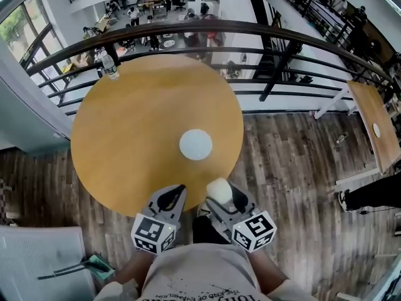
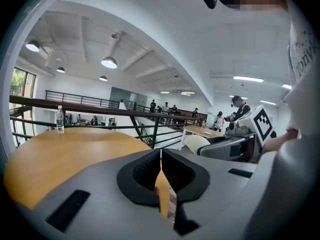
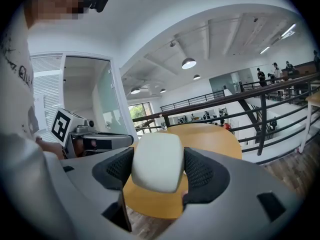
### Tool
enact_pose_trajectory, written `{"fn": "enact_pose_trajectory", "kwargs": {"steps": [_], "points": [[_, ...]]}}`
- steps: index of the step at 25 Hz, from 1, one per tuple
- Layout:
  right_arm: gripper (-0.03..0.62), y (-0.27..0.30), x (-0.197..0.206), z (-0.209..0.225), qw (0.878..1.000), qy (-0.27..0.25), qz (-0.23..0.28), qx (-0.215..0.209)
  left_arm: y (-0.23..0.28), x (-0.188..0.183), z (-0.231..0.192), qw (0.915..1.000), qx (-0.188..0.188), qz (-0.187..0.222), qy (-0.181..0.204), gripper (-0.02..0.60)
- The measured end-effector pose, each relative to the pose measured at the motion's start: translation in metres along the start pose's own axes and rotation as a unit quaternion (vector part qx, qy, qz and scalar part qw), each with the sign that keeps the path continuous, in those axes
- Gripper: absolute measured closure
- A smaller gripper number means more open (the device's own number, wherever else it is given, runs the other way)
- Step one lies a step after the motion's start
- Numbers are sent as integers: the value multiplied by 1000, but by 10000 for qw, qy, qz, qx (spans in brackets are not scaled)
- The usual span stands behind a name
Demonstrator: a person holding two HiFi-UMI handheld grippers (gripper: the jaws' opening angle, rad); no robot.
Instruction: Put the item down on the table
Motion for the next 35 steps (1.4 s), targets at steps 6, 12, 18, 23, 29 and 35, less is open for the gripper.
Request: {"fn": "enact_pose_trajectory", "kwargs": {"steps": [6,12,18,23,29,35], "points": [[278,44,-28,47,9998,-47,-91,-166,50,-22,-34,9998,-176,-30,-44,554],[278,74,-38,85,9991,-170,-203,-337,87,-38,-55,9993,-367,-18,-16,554],[279,92,-37,93,9983,-169,-383,-408,91,-36,-63,9986,-503,-120,-78,554],[279,103,-36,89,9982,-102,-473,-360,89,-34,-79,9983,-493,-134,-263,554],[279,113,-34,89,9985,-41,-528,-146,88,-32,-94,9986,-429,-281,-160,554],[279,126,-32,92,9983,22,-585,33,94,-28,-107,9988,-325,-305,-218,554]]}}
Point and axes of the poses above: the fingertips, and each gripper's own axes: y forward along the fingers, z to its right, x out of its underside, the point moved 1 cm from there along -y, backward along the fingers, and after that the axes turned 13 degrees about x, right-handed, at the moved point
